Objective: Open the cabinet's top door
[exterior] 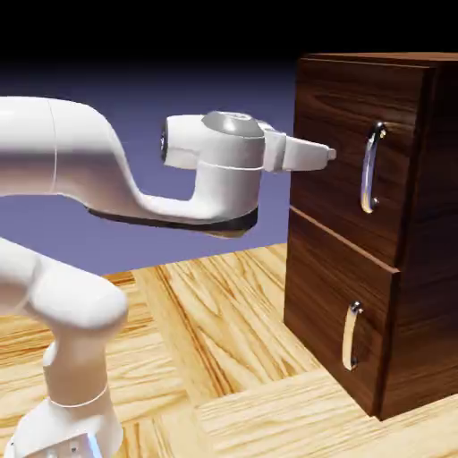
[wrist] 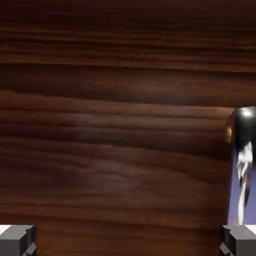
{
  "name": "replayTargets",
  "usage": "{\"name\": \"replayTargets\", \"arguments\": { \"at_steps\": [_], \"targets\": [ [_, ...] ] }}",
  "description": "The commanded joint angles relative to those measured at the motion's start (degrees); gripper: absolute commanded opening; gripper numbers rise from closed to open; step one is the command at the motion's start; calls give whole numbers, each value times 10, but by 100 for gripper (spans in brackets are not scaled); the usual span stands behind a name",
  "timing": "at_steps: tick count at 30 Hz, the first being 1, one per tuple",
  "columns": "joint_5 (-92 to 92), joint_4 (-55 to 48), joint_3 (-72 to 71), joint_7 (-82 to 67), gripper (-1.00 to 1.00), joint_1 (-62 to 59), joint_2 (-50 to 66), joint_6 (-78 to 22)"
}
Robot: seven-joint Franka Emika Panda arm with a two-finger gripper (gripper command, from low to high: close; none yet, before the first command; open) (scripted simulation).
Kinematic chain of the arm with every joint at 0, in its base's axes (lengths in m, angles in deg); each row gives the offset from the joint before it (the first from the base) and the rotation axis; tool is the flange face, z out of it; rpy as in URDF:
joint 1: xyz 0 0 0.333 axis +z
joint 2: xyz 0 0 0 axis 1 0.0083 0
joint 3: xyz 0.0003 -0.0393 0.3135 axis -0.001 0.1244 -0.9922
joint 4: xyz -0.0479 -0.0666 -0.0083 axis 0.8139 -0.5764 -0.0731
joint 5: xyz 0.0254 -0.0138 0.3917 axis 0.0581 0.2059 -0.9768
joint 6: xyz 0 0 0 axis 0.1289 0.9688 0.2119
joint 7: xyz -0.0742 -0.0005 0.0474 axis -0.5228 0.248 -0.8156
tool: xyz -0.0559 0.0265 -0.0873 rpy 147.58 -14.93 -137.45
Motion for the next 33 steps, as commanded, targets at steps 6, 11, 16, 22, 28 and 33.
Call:
{"name": "replayTargets", "arguments": {
  "at_steps": [6,11,16,22,28,33],
  "targets": [
    [150,-24,51,112,100,42,-21,-2],
    [274,-44,94,206,100,76,-39,-3],
    [337,-68,127,252,100,114,-39,-9],
    [347,-122,174,259,-100,194,-6,-27],
    [284,-36,80,259,-100,69,5,-81],
    [225,27,-8,259,-100,-34,5,-117]
  ]
}}
